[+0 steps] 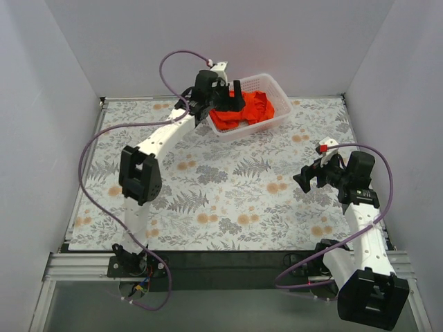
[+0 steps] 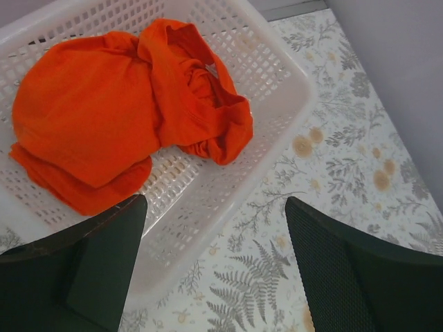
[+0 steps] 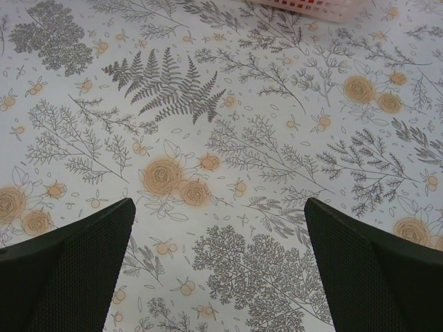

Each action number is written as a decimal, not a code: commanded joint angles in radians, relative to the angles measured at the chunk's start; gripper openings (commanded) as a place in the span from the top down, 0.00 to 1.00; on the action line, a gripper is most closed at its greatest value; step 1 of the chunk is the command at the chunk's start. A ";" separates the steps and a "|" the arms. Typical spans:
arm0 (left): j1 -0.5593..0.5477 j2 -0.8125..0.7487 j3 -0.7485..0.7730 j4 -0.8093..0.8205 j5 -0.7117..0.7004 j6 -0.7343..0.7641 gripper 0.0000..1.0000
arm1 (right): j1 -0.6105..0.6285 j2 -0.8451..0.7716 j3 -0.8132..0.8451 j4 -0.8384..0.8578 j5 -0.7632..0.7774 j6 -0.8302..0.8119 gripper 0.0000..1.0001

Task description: Fold and stack the t-shirts

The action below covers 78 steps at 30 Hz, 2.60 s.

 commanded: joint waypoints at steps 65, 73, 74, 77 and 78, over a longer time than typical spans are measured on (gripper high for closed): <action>-0.120 -0.538 -0.179 0.365 0.102 -0.030 1.00 | -0.039 0.055 0.027 0.010 -0.011 0.007 0.02; -0.123 -0.698 -0.717 0.435 0.091 -0.076 0.86 | -0.039 0.053 0.018 0.006 -0.075 -0.005 0.02; -0.125 -0.702 -0.762 0.443 0.053 -0.067 0.74 | -0.036 0.045 0.015 0.004 -0.104 -0.018 0.02; -0.123 -0.722 -0.828 0.389 -0.008 -0.011 0.31 | -0.029 0.039 0.008 -0.019 -0.250 -0.088 0.02; -0.123 -0.736 -0.834 0.365 -0.057 0.009 0.27 | -0.004 0.044 0.016 -0.052 -0.272 -0.160 0.02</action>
